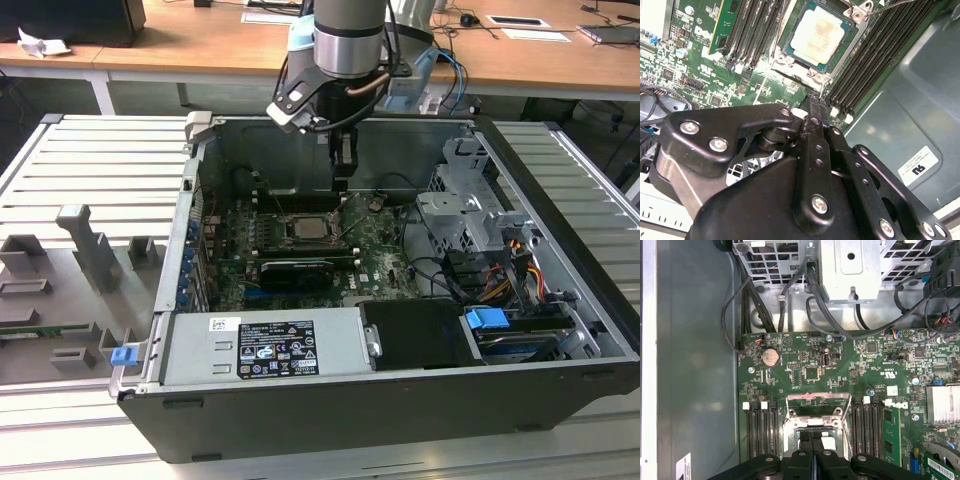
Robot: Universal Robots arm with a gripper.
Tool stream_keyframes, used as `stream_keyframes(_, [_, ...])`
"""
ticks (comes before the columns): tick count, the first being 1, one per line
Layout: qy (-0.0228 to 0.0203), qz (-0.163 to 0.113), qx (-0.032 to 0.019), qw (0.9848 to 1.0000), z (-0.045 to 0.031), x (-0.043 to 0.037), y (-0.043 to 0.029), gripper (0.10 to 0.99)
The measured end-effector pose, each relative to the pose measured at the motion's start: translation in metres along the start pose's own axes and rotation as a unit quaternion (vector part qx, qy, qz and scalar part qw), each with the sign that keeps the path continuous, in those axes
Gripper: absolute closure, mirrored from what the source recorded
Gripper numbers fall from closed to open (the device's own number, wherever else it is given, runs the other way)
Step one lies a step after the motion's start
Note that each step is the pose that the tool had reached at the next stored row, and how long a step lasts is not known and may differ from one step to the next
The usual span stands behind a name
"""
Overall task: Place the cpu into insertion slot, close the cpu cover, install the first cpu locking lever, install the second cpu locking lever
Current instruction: 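Close the cpu cover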
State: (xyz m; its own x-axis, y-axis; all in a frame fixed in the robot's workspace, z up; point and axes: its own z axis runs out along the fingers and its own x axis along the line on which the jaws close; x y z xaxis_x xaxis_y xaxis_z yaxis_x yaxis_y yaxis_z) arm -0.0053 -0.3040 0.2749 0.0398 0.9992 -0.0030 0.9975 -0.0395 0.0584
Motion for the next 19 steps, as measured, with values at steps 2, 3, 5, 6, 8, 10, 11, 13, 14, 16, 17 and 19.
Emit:
stream_keyframes(2, [0.0000,0.000,0.0000,1.0000,0.0000,0.0003,0.0006,0.980])
stream_keyframes(3, [0.0000,0.000,0.0000,1.0000,0.0001,0.0006,0.0012,0.980])
stream_keyframes(5, [0.0000,0.000,0.0000,1.0000,0.0001,0.0011,0.0022,0.980])
stream_keyframes(6, [0.0000,0.000,0.0000,1.0000,0.0002,0.0012,0.0025,0.980])
stream_keyframes(8, [0.0000,0.000,0.0000,1.0000,0.0002,0.0015,0.0032,0.980])
stream_keyframes(10, [0.0000,0.000,0.0000,1.0000,0.0002,0.0016,0.0038,0.980])
stream_keyframes(11, [0.0000,0.000,0.0000,1.0000,0.0003,0.0017,0.0044,0.980])
stream_keyframes(13, [0.0000,0.000,0.0000,1.0000,0.0003,0.0019,0.0052,0.980])
stream_keyframes(14, [0.0000,0.000,0.0000,1.0000,0.0003,0.0019,0.0057,0.980])
stream_keyframes(16, [0.0000,0.000,0.0000,1.0000,0.0004,0.0020,0.0062,0.980])
stream_keyframes(17, [0.0000,0.000,0.0000,1.0000,0.0004,0.0020,0.0065,0.980])
stream_keyframes(19, [0.0000,0.000,0.0000,1.0000,0.0004,0.0021,0.0069,0.980])
